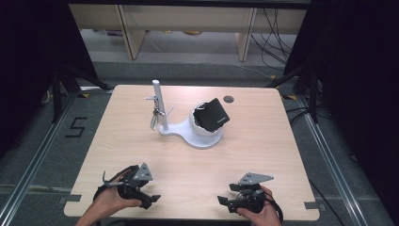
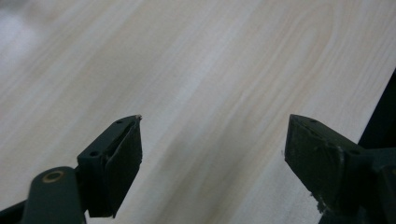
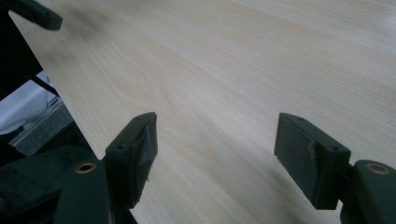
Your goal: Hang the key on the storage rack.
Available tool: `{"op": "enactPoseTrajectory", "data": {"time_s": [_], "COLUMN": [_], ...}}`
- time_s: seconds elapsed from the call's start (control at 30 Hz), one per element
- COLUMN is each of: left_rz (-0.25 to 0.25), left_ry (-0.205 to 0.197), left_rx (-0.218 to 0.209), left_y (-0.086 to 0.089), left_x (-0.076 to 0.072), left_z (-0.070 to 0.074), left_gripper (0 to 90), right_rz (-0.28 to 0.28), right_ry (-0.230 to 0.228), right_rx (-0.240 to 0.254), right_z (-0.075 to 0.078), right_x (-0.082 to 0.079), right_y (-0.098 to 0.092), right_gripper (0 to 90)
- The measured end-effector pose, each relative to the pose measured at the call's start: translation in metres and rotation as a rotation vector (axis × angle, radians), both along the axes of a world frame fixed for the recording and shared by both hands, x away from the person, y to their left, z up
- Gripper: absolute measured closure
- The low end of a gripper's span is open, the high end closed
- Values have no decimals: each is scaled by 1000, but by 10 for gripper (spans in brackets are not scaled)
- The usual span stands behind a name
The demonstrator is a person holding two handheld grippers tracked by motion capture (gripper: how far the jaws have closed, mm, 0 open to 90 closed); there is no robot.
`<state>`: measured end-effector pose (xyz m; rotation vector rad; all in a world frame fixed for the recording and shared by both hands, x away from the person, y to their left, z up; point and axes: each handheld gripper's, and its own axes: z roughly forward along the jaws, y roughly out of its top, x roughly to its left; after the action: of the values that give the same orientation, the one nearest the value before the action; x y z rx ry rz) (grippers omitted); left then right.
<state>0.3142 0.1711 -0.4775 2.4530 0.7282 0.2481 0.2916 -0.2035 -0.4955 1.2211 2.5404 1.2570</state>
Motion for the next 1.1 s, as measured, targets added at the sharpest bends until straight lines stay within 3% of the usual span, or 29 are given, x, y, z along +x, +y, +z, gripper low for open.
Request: {"op": "enactPoseTrajectory", "data": {"time_s": [0.03, 0.2, 0.3, 0.4, 0.5, 0.6, 0.63, 0.67, 0.73, 0.77, 0.9, 0.97, 1.1], "left_rz": [2, -20, -12, 0, 11, 2, 4, 4, 6, 5, -7, 2, 8], "left_ry": [-7, -24, -28, -28, -32, -33, -28, -28, -21, -19, -22, -3, -7], "left_rx": [6, 15, 5, -28, -40, -42, -33, -33, -30, -33, -20, -36, -42], "left_y": [-1, -3, -2, -1, -2, -2, -3, -3, -3, -3, -2, -3, -1], "left_x": [-8, -19, -24, -28, -33, -34, -35, -35, -34, -34, -34, -34, -33], "left_z": [-7, -17, -24, -24, -25, -25, -27, -27, -29, -29, -29, -30, -29], "left_gripper": [190, 192, 198, 197, 198, 195, 194, 193, 191, 190, 186, 182, 181], "right_rz": [5, -4, 3, 4, -7, -17, -36, -36, -20, -38, -20, -12, -12], "right_ry": [-4, -8, 17, -16, -3, -13, 24, 24, -17, 18, -11, -6, 3], "right_rx": [0, -14, 9, -18, -21, -31, -18, -18, -37, -22, -28, -27, -26], "right_z": [-1, 0, 0, 1, 1, 0, 1, 1, 0, 1, 0, 0, 0], "right_x": [0, -1, -2, -1, -2, -2, -4, -4, -1, -4, -2, -2, -2], "right_y": [0, 1, 4, 2, 3, 2, 4, 4, 2, 4, 4, 5, 5], "right_gripper": [310, 308, 303, 289, 247, 225, 219, 219, 216, 214, 210, 209, 210]}}
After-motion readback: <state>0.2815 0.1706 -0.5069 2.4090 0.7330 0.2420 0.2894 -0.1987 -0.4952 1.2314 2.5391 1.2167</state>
